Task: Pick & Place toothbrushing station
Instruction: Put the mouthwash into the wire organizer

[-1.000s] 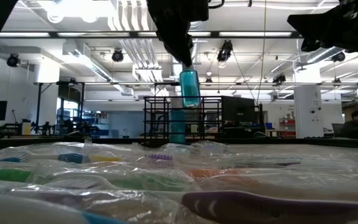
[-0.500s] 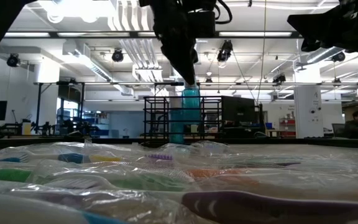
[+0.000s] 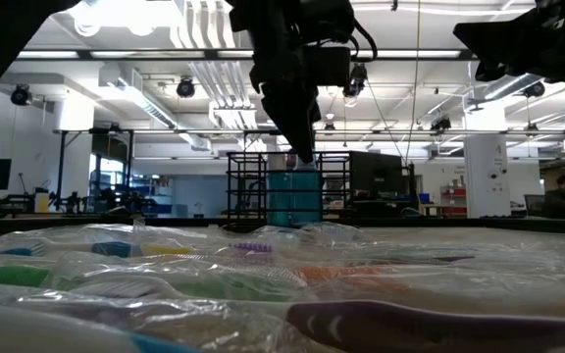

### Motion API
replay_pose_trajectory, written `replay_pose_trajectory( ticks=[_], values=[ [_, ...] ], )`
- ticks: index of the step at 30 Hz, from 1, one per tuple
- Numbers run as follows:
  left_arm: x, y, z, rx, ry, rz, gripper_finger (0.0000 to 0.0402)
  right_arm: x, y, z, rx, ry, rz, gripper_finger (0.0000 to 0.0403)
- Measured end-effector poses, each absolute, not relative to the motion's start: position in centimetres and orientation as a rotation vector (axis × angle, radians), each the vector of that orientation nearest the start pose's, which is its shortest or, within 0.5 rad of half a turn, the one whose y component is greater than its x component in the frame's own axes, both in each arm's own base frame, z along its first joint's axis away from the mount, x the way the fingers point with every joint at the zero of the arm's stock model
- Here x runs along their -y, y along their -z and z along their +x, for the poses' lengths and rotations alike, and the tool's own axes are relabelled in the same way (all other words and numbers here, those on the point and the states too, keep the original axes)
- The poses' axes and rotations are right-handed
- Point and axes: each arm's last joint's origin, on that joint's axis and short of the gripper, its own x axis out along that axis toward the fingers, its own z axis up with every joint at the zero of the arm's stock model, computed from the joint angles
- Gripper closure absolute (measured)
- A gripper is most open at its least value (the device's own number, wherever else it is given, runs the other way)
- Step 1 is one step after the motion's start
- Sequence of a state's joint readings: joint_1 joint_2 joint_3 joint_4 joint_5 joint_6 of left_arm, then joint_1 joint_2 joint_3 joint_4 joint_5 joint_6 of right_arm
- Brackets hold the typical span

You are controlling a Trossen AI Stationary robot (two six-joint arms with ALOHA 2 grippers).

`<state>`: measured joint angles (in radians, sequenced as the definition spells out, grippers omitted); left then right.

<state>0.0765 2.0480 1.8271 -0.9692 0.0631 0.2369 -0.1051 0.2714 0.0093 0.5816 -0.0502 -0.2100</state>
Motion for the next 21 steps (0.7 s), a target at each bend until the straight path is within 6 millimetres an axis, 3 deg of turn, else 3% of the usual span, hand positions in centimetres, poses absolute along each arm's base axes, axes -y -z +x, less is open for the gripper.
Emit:
replay_pose_trajectory(
  ticks=[12, 21],
  values=[
    [-3.12, -24.31, 43.22, -1.202, 0.137, 0.125, 0.0302, 1.00, -19.92, 10.91, 0.312, 0.088, -0.233, 0.0394],
    [-3.11, -24.60, 43.10, -1.196, 0.129, 0.113, 0.0221, 1.01, -19.91, 10.91, 0.312, 0.088, -0.233, 0.0394]
  ],
)
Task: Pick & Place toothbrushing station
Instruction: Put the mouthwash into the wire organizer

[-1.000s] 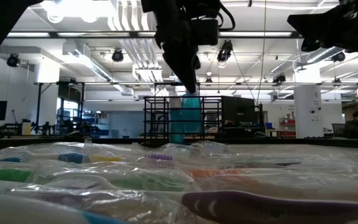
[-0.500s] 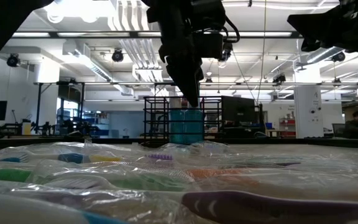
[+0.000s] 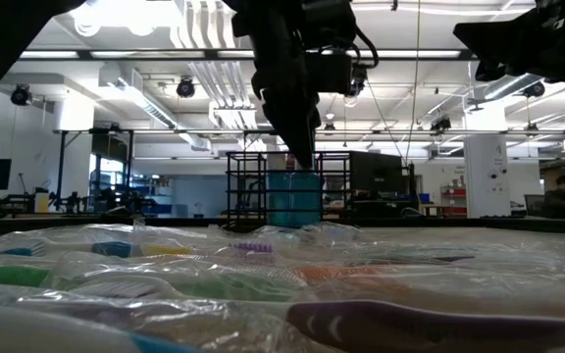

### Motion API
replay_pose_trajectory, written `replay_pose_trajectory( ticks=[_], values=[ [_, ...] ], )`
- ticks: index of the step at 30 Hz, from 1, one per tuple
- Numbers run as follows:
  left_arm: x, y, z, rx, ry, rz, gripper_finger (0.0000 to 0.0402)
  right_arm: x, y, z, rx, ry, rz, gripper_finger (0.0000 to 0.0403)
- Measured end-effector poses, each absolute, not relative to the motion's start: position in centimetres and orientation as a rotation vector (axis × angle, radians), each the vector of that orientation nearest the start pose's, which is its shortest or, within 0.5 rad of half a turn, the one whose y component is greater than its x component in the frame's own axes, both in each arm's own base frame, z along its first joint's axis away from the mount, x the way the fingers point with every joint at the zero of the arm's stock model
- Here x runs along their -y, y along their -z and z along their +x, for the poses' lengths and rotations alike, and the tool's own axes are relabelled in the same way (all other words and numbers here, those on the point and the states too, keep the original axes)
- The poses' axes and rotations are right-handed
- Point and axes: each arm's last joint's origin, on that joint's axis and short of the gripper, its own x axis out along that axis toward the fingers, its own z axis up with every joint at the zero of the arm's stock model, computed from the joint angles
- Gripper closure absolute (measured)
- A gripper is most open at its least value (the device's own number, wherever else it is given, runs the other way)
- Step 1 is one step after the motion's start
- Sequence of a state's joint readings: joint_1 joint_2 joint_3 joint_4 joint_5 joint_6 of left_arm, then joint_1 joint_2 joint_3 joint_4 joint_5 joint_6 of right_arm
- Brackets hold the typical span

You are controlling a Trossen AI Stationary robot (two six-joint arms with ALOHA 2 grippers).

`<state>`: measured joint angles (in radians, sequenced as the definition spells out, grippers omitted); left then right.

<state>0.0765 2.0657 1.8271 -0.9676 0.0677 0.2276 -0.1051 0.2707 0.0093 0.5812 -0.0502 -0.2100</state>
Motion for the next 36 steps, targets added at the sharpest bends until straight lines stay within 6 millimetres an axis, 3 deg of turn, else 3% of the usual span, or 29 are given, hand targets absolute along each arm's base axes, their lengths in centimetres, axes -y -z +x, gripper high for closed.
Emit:
replay_pose_trajectory(
  ticks=[12, 17, 31, 36],
  values=[
    [-3.0, -25.3, 42.9, -1.179, 0.127, 0.107, 0.0211, 1.0, -19.9, 10.9, 0.312, 0.088, -0.233, 0.0394],
    [-2.9, -25.3, 42.7, -1.173, 0.227, 0.140, 0.0211, 1.0, -19.9, 10.9, 0.312, 0.088, -0.233, 0.0394],
    [-3.7, -25.5, 42.6, -1.169, 0.232, 0.113, 0.0308, 1.0, -19.9, 10.9, 0.312, 0.088, -0.233, 0.0394],
    [-3.8, -25.9, 42.6, -1.156, 0.236, 0.128, 0.0282, 1.0, -19.9, 10.9, 0.312, 0.088, -0.233, 0.0394]
  ],
)
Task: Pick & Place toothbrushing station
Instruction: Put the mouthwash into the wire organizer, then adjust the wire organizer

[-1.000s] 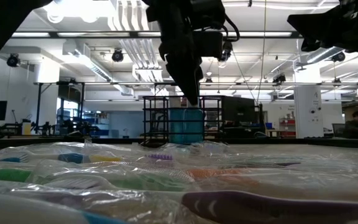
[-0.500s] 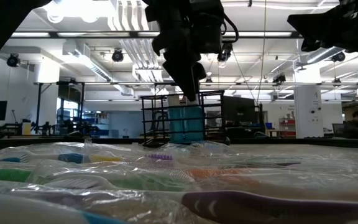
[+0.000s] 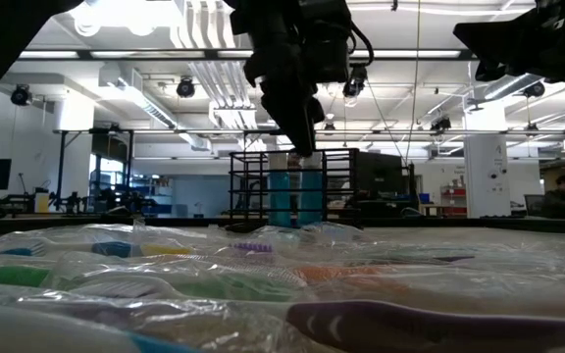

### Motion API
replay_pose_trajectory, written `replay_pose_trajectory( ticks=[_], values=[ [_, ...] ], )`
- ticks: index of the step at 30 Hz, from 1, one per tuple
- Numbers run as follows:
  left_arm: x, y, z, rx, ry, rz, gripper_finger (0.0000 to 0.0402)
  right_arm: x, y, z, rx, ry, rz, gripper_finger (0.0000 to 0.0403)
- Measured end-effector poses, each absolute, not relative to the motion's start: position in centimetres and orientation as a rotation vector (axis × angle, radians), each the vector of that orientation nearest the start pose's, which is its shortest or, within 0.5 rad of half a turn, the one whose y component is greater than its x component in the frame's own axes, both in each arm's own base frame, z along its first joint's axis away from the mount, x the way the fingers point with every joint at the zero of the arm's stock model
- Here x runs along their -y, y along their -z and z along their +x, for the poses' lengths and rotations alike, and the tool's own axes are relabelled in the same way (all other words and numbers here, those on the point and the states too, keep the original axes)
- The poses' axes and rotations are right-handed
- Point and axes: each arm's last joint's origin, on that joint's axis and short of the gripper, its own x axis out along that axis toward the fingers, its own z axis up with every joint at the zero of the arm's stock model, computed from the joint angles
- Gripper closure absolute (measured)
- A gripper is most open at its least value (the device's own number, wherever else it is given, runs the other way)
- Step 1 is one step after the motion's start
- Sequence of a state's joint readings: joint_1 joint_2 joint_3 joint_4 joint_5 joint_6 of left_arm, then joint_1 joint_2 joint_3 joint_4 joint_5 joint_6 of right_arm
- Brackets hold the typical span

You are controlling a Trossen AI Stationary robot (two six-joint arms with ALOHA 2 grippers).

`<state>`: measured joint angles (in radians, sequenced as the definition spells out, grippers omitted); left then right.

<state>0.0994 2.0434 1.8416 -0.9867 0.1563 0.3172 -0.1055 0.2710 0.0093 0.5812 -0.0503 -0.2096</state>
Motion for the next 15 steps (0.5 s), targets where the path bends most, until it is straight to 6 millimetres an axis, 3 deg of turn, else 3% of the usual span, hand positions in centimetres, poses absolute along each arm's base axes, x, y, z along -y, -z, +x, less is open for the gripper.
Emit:
replay_pose_trajectory(
  ticks=[8, 15],
  values=[
    [-3.84, -26.84, 42.70, -1.148, 0.209, 0.093, 0.0191, 1.01, -19.91, 10.91, 0.312, 0.088, -0.233, 0.0394],
    [-3.81, -26.85, 42.12, -1.204, 0.216, 0.083, 0.0173, 1.01, -19.91, 10.91, 0.312, 0.088, -0.233, 0.0394]
  ],
)
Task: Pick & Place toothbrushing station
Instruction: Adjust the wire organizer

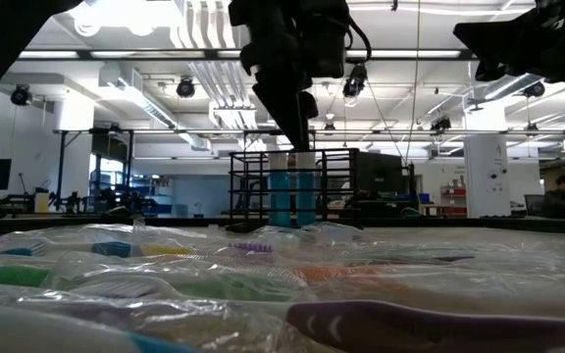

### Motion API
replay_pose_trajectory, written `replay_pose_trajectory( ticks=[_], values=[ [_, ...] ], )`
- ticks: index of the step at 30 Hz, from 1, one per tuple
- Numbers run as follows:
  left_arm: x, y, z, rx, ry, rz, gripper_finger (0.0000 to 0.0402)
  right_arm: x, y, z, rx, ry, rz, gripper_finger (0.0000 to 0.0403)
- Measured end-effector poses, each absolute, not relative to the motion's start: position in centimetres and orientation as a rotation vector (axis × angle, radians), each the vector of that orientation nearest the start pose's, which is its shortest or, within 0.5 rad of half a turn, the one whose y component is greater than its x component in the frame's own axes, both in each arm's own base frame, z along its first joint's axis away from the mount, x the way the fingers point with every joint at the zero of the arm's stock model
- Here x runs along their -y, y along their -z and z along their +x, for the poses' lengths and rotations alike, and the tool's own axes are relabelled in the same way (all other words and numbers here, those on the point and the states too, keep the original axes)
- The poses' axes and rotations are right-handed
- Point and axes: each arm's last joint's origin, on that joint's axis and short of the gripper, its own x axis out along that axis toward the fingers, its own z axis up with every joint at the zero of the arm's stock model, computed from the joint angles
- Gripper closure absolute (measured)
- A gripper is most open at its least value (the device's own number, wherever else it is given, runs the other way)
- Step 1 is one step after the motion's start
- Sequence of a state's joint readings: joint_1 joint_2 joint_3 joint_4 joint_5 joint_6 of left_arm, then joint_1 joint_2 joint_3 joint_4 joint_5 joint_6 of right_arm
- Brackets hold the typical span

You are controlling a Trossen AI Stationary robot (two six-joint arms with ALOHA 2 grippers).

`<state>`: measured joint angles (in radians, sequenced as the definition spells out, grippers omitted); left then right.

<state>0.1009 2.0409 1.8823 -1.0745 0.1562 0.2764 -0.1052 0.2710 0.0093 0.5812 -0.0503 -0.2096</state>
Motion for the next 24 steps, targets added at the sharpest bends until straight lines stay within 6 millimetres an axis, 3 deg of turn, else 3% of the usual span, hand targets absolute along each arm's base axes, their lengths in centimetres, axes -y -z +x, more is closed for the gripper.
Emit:
replay_pose_trajectory(
  ticks=[6, 10, 14, 18, 24],
  values=[
    [-3.7, -29.7, 40.7, -1.159, 0.205, 0.084, 0.0172, 1.0, -19.9, 10.9, 0.311, 0.087, -0.233, 0.0394],
    [-3.5, -31.7, 38.8, -1.098, 0.167, 0.049, 0.0180, 1.0, -19.9, 10.9, 0.311, 0.087, -0.233, 0.0394],
    [-3.3, -32.3, 36.0, -1.018, 0.140, 0.057, 0.0213, 1.0, -19.9, 10.9, 0.310, 0.087, -0.229, 0.0394],
    [-3.8, -30.5, 32.3, -0.902, 0.037, 0.036, 0.0276, 1.0, -19.9, 11.0, 0.308, 0.078, -0.181, 0.0394],
    [-5.4, -26.7, 26.3, -0.578, -0.179, -0.040, 0.0389, 1.1, -19.5, 11.4, 0.265, 0.070, -0.154, 0.0394]
  ],
)
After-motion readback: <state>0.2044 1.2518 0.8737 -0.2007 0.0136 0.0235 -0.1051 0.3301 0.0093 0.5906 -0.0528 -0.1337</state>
